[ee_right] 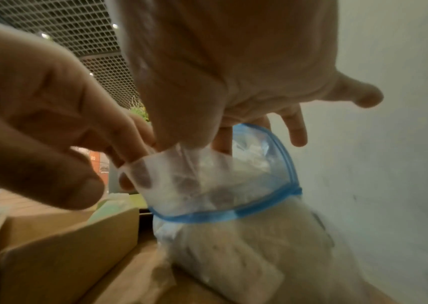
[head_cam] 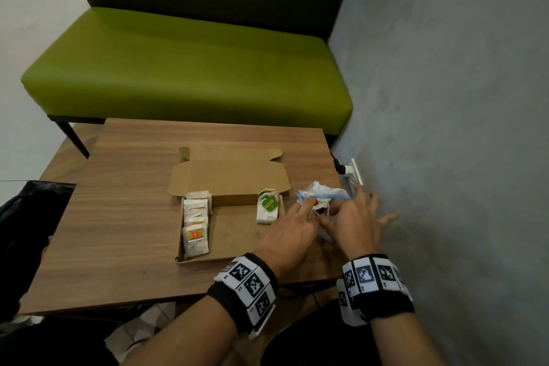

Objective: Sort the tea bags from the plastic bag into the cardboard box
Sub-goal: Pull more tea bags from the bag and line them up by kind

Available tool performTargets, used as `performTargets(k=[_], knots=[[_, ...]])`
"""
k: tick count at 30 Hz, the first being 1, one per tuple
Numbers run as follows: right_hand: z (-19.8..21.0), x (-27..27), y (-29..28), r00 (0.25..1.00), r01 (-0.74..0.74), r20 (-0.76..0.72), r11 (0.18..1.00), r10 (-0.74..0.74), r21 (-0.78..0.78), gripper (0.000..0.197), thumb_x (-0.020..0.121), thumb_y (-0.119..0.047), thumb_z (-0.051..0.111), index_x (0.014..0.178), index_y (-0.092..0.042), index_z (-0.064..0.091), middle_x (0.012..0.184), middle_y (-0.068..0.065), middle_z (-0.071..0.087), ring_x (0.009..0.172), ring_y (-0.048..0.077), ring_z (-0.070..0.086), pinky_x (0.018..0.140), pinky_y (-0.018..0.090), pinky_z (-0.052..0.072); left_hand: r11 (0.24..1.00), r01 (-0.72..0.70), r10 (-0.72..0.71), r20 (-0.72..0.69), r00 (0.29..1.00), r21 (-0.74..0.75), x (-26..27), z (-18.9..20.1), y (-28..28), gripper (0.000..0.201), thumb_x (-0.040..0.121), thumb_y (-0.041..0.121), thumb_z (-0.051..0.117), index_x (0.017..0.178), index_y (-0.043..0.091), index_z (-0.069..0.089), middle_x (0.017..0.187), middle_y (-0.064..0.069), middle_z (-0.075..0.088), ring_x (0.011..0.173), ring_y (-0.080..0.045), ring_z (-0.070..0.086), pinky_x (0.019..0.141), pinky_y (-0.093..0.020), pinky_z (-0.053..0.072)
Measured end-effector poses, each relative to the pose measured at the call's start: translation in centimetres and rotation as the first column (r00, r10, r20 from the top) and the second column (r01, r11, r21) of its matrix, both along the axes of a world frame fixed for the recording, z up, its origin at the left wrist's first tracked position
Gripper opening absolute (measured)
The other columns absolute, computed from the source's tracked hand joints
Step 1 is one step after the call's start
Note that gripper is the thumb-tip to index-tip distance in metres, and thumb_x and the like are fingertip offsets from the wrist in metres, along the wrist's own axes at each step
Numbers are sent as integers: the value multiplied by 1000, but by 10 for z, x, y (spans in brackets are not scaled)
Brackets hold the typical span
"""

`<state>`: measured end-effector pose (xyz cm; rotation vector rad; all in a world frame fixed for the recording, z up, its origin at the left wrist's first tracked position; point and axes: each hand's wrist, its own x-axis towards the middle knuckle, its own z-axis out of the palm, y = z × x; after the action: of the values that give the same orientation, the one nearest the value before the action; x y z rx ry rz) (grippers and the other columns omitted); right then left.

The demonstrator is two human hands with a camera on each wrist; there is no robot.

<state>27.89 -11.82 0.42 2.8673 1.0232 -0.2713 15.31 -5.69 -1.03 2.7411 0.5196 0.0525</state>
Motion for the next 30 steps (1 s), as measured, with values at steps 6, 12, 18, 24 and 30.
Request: performTargets(k=[6, 12, 18, 24, 30], knots=[[6, 3, -7, 999, 40, -22, 989, -37, 146, 23, 89, -47, 65, 101, -31, 73, 155, -3, 36, 146, 26, 23, 112, 74, 9, 998, -14, 15, 15, 1000, -68, -3, -1, -1, 43, 96, 14, 57, 137, 7, 51, 161, -12, 14, 139, -30, 31, 109, -40, 39], [24, 14, -31, 975, 105, -222, 901, -9, 422, 17, 82, -31, 77, 70, -33, 66, 140, -3, 55, 128, 24, 49, 110, 60, 29, 970, -46, 60, 53, 997, -238, -8, 5, 2, 49, 97, 16, 53, 145, 14, 44, 163, -5, 13, 146, -24, 24, 118, -36, 30], [52, 11, -47, 937, 122, -321, 736, 136, 666, 25, 78, -12, 81, 60, -23, 67, 119, 1, 68, 108, 20, 64, 92, 29, 43, 942, -90, 184, 272, 945, -322, -18, 12, 0, 47, 94, 25, 61, 139, 20, 48, 152, 4, 31, 136, -13, 36, 110, -27, 37], [67, -14, -38, 812, 278, -509, 577, 286, 768, 22, 78, -5, 78, 59, -12, 71, 106, -5, 73, 103, 15, 68, 85, 32, 51, 980, -144, 198, 572, 796, -140, -33, 28, -13, 51, 84, 42, 64, 128, 20, 52, 130, 1, 57, 119, -13, 51, 100, -30, 43], [57, -52, -21, 655, 346, -644, 601, 395, 721, 16, 82, -3, 73, 66, -2, 75, 98, -4, 76, 102, 5, 68, 93, 26, 49, 958, -287, 226, 662, 715, -17, -67, 24, -10, 24, 90, 36, 59, 108, 22, 66, 104, 9, 69, 95, -10, 59, 82, -28, 40]])
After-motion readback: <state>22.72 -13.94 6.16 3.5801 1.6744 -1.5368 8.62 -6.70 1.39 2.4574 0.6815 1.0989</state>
